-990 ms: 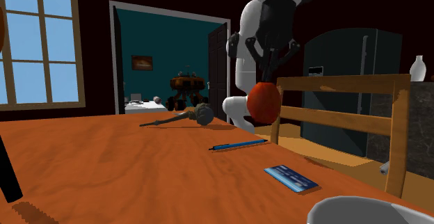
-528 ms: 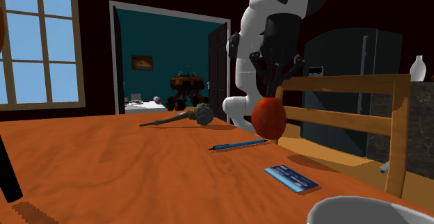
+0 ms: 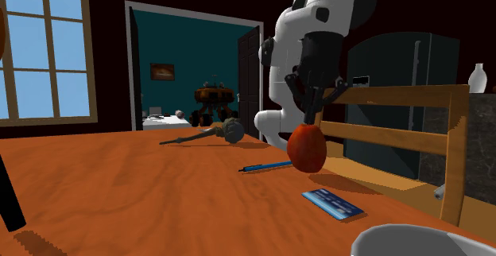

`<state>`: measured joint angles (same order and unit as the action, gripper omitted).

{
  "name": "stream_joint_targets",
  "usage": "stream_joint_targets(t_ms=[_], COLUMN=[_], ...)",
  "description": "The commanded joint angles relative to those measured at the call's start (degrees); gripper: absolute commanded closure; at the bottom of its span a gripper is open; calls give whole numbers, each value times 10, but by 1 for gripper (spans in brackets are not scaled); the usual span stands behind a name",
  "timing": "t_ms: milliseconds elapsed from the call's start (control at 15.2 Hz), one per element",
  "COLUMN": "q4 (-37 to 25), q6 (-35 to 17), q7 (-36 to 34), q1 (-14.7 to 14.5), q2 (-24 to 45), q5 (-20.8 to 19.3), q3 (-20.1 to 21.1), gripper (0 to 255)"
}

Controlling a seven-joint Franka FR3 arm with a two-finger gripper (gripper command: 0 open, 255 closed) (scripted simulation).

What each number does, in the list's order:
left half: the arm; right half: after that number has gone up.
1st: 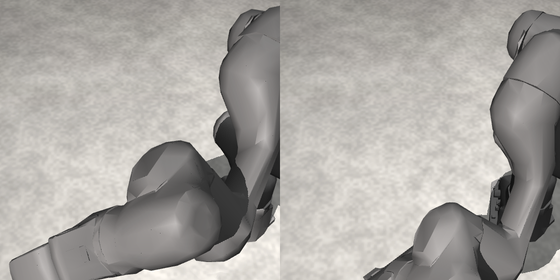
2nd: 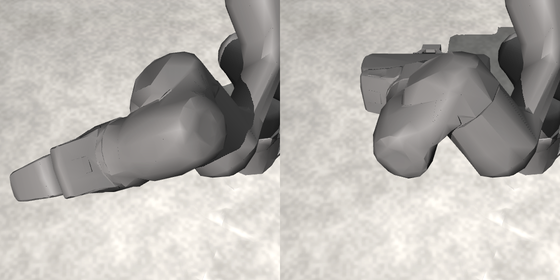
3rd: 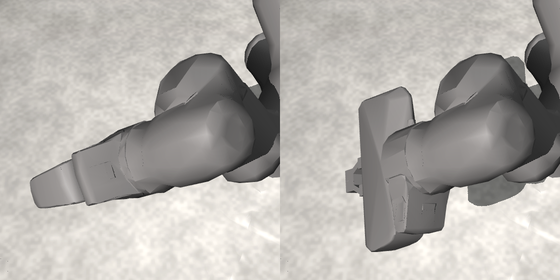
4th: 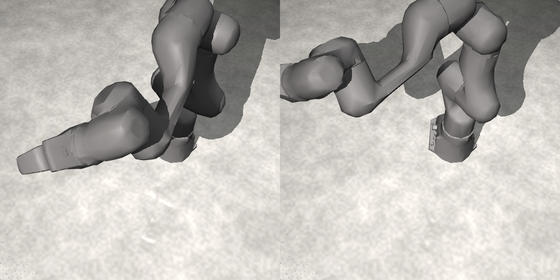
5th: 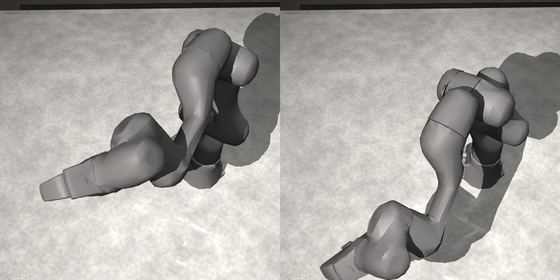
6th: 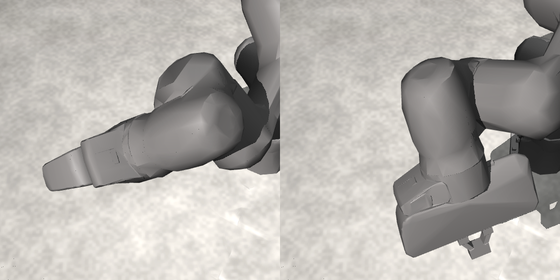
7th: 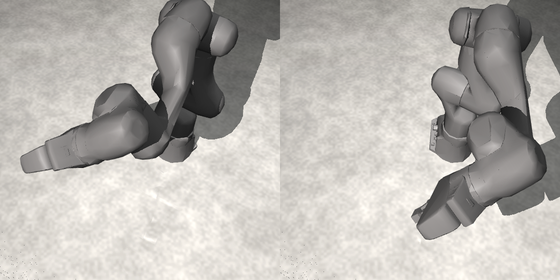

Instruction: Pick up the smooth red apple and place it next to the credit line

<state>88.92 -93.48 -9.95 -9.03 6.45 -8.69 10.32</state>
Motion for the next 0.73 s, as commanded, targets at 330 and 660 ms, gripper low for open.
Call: stream_joint_targets(t_ms=[330, 660], q4=[1, -51], q6=[-1, 41], q7=[0, 0], q1=[0, -4], q2=[0, 10], q5=[0, -2], q3=[0, 2], gripper=[0, 0])
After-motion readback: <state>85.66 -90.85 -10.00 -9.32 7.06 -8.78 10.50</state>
